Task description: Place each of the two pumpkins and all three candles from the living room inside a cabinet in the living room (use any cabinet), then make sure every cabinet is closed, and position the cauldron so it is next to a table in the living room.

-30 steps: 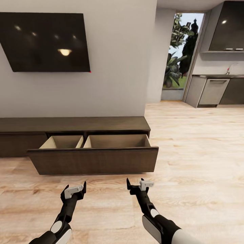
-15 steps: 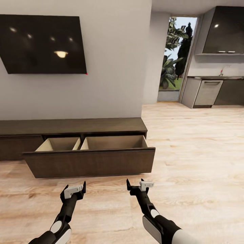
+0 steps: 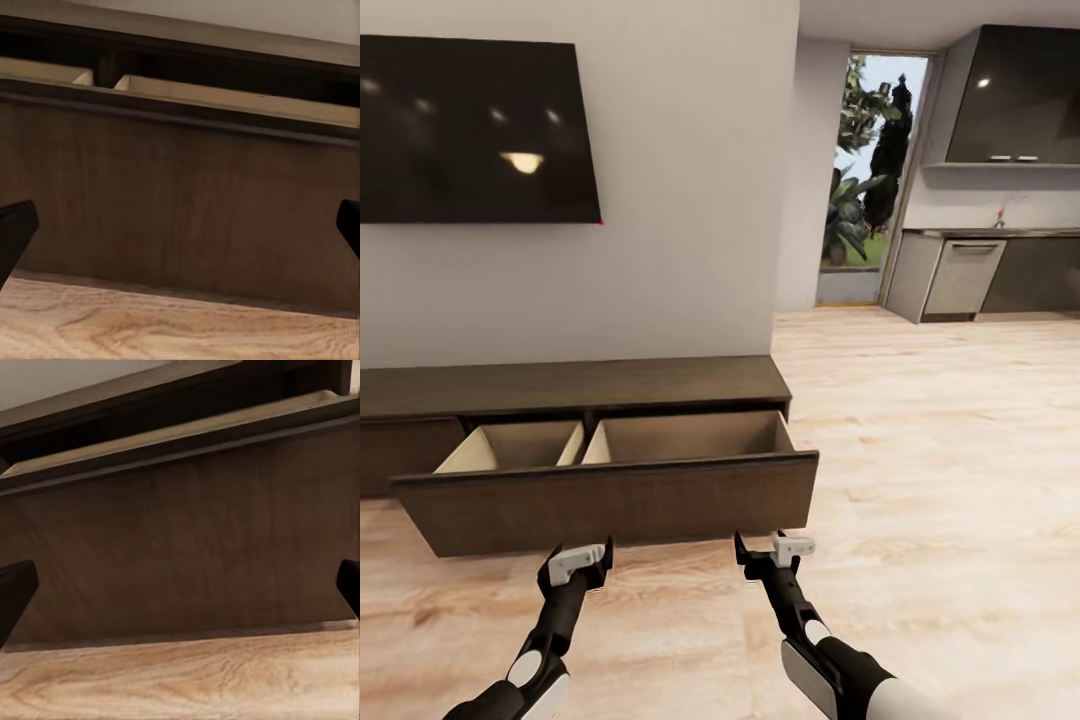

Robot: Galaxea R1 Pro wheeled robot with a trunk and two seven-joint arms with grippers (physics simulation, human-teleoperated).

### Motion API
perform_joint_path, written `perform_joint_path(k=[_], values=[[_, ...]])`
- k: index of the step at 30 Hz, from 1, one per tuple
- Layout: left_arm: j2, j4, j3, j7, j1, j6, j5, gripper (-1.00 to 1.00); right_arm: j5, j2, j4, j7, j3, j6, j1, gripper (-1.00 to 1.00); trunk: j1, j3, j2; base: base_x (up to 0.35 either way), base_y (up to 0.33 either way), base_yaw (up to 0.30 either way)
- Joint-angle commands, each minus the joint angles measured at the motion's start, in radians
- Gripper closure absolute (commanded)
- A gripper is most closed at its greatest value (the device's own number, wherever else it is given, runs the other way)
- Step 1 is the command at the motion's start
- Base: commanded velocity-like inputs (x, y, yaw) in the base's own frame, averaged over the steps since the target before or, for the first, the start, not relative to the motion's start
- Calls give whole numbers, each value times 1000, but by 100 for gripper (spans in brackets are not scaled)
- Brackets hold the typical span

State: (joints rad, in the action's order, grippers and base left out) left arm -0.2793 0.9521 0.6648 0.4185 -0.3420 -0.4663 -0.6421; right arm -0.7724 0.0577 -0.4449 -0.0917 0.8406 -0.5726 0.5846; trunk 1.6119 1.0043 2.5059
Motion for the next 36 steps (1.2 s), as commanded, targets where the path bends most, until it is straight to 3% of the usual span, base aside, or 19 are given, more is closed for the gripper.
perform_joint_path(k=[1, 23, 36], values=[[-1, 0, 7, 7, -2, -6, -7, -100, -2, 0, 0, -10, 8, -4, 1, -100, 0, 1, 0, 252, 67, -1], [8, -9, 7, 10, -2, -6, -7, -100, -3, -1, 2, -10, 8, -4, 1, -100, 0, 0, 0, -31, 6, -13], [7, -9, 9, 7, -2, -5, -7, -100, -4, -1, 1, -10, 8, -4, 1, -100, 6, 50, 3, 0, 0, 0]])
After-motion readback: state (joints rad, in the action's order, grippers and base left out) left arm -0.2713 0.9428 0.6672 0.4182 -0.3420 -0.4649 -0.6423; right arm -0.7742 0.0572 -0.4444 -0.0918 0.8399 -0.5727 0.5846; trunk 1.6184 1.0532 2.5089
